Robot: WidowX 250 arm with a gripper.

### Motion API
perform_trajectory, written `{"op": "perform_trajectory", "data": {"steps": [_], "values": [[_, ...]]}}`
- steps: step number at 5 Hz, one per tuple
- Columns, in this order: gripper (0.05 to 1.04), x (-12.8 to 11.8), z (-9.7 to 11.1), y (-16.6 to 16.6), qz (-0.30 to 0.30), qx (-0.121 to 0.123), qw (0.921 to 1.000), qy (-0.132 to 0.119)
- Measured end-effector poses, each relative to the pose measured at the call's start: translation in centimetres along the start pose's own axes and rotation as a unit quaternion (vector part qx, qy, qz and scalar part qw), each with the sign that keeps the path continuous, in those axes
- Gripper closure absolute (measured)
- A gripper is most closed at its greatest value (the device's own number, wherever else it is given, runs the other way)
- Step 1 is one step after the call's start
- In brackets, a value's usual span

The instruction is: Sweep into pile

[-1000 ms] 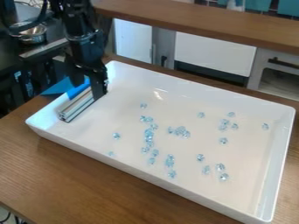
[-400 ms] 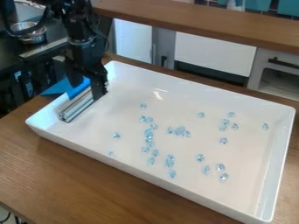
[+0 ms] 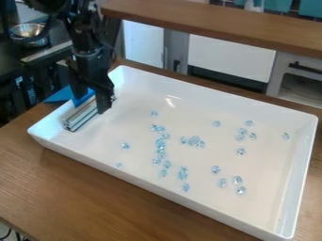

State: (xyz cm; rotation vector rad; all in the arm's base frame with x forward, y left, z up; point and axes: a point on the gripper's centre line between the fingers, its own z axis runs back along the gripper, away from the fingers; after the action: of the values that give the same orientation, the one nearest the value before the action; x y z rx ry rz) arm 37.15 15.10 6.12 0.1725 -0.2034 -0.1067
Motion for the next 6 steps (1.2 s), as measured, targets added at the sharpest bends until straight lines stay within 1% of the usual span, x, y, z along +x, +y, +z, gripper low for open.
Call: {"op": "perform_trajectory", "data": {"steps": [1,2,3,4,5,6], "values": [[0.109,-0.2,-0.3,0.0,-0.004,-0.001,1.0000,0.004],[0.386,-0.4,-0.5,0.0,-0.009,-0.003,0.9999,0.010],[0.684,-0.9,-0.5,0.0,-0.009,-0.014,0.9997,0.017],[0.758,-1.1,-0.4,-0.7,-0.007,-0.033,0.9991,0.028],[0.758,-0.9,-0.2,-2.2,-0.011,-0.051,0.9978,0.040],[0.758,-0.9,-0.1,-3.2,-0.020,-0.056,0.9971,0.046]]}}
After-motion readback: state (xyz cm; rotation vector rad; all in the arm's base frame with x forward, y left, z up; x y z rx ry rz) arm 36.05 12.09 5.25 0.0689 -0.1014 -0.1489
